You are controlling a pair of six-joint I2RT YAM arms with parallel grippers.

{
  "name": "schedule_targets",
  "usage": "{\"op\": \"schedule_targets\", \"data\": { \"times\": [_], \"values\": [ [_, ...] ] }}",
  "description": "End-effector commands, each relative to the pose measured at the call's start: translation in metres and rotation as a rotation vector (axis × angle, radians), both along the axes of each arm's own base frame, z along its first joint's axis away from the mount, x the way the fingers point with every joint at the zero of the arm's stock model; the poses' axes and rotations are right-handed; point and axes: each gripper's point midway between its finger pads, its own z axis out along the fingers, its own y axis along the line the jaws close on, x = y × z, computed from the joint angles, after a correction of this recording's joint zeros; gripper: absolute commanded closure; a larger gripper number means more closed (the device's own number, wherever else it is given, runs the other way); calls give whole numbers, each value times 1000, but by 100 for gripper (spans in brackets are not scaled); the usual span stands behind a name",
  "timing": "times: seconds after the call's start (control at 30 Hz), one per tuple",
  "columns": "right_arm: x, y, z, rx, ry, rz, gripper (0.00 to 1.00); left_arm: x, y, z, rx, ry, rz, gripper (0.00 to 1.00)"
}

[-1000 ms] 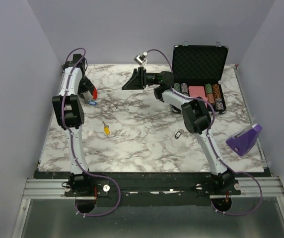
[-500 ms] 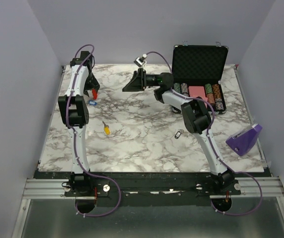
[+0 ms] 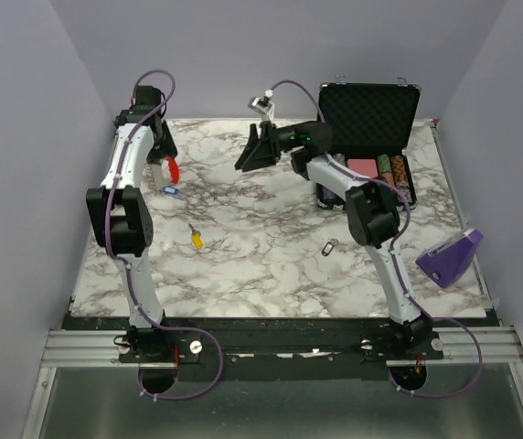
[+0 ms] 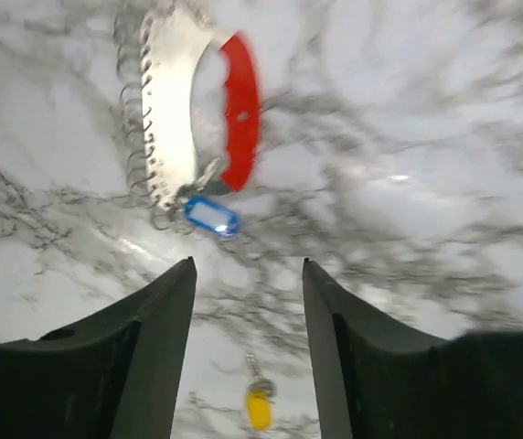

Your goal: Put the keys on the keyring

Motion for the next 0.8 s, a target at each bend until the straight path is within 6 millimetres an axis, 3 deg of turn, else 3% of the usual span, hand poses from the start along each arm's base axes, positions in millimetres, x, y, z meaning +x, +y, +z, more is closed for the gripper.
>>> {"op": "schedule_targets", "data": {
  "times": [0.0, 0.03, 0.07, 0.1, 0.17, 0.23, 0.33, 0.37, 0.43, 0.5, 0.53, 0.57, 0.6, 0.63, 0.7, 0.77],
  "values": [
    [-12, -74, 18, -23, -429, 7, 27, -2, -15, 187, 99, -592, -106, 15],
    [-18, -78, 22, -24, -426, 6, 23, -12, -12, 201, 81, -664, -79, 1],
    [-25, -80, 19, -37, -392, 9, 19, -21, -17, 202, 27, -702, -67, 1],
    [-30, -83, 19, -46, -366, 9, 0, -29, -3, 200, -26, -749, -21, 1],
    [-43, -84, 25, -65, -308, 21, 0, -44, -12, 203, -233, -841, -79, 1],
    [-55, -74, 55, -25, -292, 19, 0, -60, -23, 203, -371, -871, -128, 1],
    [-74, -52, 117, 72, -343, 32, 0, -78, -33, 196, -355, -812, -198, 1],
    [-73, -45, 138, 109, -338, 9, 0, -84, -38, 197, -342, -801, -233, 1],
    [-48, -28, 162, 100, -238, -85, 0, -99, -49, 198, -321, -768, -291, 1],
    [-13, -15, 151, 13, -211, -216, 0, -114, -59, 202, -251, -763, -349, 1],
    [8, -12, 143, -26, -278, -326, 0, -120, -58, 202, -214, -756, -352, 1],
    [37, -11, 122, -129, -391, -485, 0, -127, -61, 203, -197, -758, -364, 1],
    [54, -13, 113, -224, -561, -600, 0, -134, -62, 205, -197, -763, -368, 1],
    [78, -25, 97, -339, -714, -707, 0, -142, -64, 210, -197, -791, -377, 1],
    [98, -58, 77, -506, -817, -811, 0, -157, -70, 213, -196, -839, -405, 1],
    [93, -100, 67, -629, -873, -857, 0, -175, -72, 212, -181, -875, -426, 1]
  ]
}}
